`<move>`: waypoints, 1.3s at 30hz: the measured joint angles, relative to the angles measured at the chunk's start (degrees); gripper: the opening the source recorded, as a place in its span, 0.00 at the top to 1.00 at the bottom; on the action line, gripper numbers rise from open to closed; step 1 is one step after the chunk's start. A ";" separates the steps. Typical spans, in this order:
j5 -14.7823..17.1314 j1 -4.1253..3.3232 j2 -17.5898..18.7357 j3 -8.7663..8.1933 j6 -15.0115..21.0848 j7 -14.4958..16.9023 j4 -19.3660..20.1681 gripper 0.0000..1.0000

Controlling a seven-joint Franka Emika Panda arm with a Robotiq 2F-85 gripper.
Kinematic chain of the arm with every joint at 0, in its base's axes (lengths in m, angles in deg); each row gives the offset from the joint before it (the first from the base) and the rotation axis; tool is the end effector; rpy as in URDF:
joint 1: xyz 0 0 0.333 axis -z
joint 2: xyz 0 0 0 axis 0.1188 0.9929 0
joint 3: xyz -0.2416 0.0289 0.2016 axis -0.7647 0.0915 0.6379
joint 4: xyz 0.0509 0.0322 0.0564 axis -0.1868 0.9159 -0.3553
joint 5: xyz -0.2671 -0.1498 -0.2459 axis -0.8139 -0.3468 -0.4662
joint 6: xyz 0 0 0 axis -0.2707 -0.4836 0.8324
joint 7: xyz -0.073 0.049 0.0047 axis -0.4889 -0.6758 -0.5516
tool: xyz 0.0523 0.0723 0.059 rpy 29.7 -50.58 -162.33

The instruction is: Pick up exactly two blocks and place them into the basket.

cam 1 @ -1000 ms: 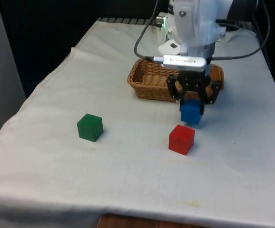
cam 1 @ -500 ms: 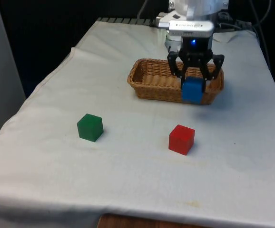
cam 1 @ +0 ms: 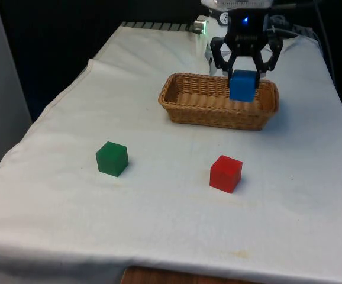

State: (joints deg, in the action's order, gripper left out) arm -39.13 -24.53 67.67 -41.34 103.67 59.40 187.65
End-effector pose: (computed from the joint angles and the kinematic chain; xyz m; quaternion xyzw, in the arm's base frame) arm 0.5977 0.0479 0.3107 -0.9989 0.0454 0.0053 0.0125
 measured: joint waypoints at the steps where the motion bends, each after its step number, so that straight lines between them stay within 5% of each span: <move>1: -0.17 -0.06 -0.97 0.06 -0.23 0.23 0.69 0.97; 17: -0.69 -0.57 -7.79 1.15 0.40 0.29 7.56 0.97; 39: -0.69 -0.74 -13.29 3.61 14.15 0.06 22.40 0.97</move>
State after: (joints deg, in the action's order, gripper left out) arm -39.82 -25.27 54.38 -37.73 117.82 59.46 210.06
